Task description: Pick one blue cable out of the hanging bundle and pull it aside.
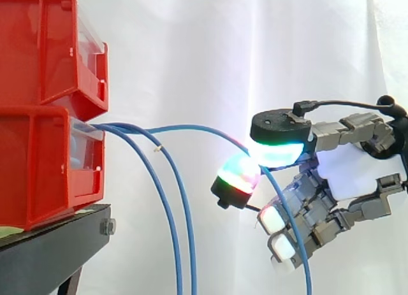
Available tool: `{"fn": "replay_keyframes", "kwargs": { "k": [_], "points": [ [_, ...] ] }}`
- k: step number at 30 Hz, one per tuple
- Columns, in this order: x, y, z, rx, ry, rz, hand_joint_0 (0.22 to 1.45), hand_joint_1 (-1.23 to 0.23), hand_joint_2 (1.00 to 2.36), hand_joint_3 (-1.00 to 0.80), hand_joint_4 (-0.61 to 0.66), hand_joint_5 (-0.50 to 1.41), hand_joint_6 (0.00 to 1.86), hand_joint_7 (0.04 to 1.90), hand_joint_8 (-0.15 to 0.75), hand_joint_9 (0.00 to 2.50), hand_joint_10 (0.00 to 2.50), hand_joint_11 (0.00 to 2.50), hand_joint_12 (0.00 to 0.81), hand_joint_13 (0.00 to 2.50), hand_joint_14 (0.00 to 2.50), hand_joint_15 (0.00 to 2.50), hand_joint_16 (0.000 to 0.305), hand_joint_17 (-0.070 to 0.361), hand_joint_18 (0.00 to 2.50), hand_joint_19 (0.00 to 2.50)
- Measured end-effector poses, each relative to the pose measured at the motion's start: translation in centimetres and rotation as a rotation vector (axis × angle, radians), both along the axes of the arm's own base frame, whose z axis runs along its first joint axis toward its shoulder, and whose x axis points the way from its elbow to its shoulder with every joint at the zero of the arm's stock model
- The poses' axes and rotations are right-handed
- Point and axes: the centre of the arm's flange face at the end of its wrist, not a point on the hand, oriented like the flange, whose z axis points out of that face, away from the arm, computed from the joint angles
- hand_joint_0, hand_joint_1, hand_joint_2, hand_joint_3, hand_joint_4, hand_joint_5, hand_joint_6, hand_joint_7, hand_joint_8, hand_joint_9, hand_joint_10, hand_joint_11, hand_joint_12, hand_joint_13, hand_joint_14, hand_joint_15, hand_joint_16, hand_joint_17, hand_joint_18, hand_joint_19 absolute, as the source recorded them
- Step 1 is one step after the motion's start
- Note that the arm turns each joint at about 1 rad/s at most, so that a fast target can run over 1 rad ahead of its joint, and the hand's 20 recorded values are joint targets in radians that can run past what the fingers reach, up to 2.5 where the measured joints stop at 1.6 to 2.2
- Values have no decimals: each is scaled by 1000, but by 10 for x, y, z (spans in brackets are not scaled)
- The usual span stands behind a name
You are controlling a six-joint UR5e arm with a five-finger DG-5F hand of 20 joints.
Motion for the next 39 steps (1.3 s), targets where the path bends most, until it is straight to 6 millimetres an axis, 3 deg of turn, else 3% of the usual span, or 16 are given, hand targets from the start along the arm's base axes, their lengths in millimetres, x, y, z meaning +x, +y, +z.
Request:
{"fn": "replay_keyframes", "kwargs": {
  "k": [39],
  "points": [
    [0, 0, 0, 0, 0, 0, 566, -833, 1006, 70, -172, -13, 875, 967, 311, 1139, 8, 291, 412, 944, 16, 519, 68, 153, 691, 341]
  ]
}}
